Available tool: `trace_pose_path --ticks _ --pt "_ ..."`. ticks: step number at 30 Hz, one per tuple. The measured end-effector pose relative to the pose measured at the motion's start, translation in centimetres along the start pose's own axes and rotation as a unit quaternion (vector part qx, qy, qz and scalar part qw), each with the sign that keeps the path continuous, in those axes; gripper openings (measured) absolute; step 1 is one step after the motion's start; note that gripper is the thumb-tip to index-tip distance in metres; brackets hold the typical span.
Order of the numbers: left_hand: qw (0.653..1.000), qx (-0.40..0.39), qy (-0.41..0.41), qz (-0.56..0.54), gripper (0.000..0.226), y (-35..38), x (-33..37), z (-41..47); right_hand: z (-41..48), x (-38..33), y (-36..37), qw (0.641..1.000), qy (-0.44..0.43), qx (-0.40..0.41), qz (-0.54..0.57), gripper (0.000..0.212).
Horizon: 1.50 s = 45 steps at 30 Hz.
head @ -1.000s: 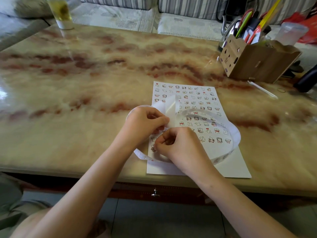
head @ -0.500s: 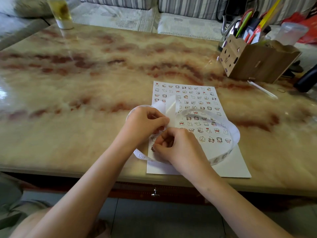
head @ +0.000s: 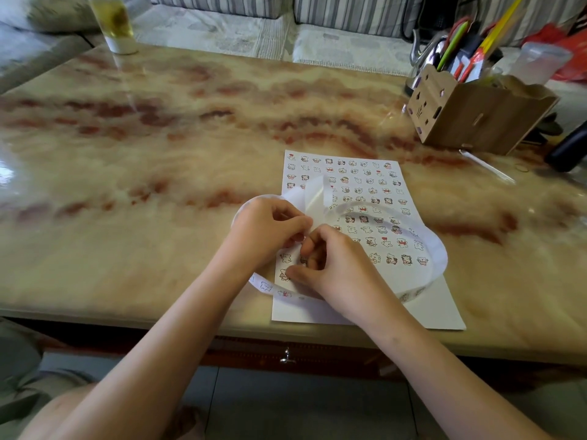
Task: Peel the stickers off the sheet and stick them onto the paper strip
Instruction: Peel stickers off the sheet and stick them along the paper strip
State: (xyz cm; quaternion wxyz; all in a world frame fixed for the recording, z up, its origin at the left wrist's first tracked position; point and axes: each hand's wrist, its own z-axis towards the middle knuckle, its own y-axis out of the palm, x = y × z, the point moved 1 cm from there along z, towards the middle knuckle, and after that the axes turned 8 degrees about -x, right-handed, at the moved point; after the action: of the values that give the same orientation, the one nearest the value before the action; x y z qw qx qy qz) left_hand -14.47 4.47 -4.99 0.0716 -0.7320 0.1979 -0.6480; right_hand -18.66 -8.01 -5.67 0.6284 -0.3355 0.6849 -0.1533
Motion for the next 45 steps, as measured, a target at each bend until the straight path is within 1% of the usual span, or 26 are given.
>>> trace_pose_path --ticks 2,5,7,10,14,17,20,25,29,33,35,45 --pt "1.000 -0.001 -0.002 -0.006 0.010 0.0 0.0 0.0 0.0 0.1 -0.2 1.000 -0.001 -0.001 -0.004 0.015" --pt "1.000 -0.005 0.001 -0.013 0.010 -0.1 0.0 0.0 -0.1 0.1 -1.1 0.999 -0.006 0.000 0.052 0.009" --pt "1.000 0.001 0.015 -0.026 0.010 -0.3 0.2 0.0 -0.1 -0.1 -2.1 0.996 -0.033 0.040 0.077 0.007" --pt "0.998 0.016 0.044 -0.042 0.010 -0.4 0.7 -0.1 0.0 -0.1 -3.6 0.987 -0.080 0.117 0.074 0.005" --pt "0.995 0.023 0.071 -0.070 0.008 -0.4 1.0 -0.3 0.2 0.3 -4.3 0.977 -0.123 0.161 0.065 0.006" --pt "0.992 0.013 0.075 -0.105 0.009 -0.4 1.2 -0.5 0.1 0.1 -4.2 0.972 -0.152 0.163 0.074 0.008" --pt "0.987 0.014 0.082 -0.140 0.009 -0.4 1.4 -0.7 0.1 -0.1 -4.0 0.971 -0.158 0.163 0.070 0.010" --pt "0.984 0.020 0.083 -0.154 0.011 -0.3 1.5 -0.8 0.1 0.0 -3.9 0.969 -0.167 0.164 0.079 0.006" --pt "0.982 -0.004 0.072 -0.176 0.016 -0.2 1.6 -0.8 0.1 0.2 -3.9 0.964 -0.178 0.177 0.090 0.009" --pt "0.987 -0.038 0.063 -0.144 0.016 -0.2 1.5 -0.9 0.2 0.2 -4.0 0.961 -0.187 0.182 0.091 0.008" --pt "0.989 -0.039 0.063 -0.129 0.016 -0.3 1.4 -0.9 0.3 0.3 -4.0 0.960 -0.190 0.186 0.087 0.008" --pt "0.992 -0.027 0.063 -0.108 0.014 -0.2 1.3 -0.9 0.5 0.9 -3.9 0.955 -0.211 0.209 -0.010 0.008"
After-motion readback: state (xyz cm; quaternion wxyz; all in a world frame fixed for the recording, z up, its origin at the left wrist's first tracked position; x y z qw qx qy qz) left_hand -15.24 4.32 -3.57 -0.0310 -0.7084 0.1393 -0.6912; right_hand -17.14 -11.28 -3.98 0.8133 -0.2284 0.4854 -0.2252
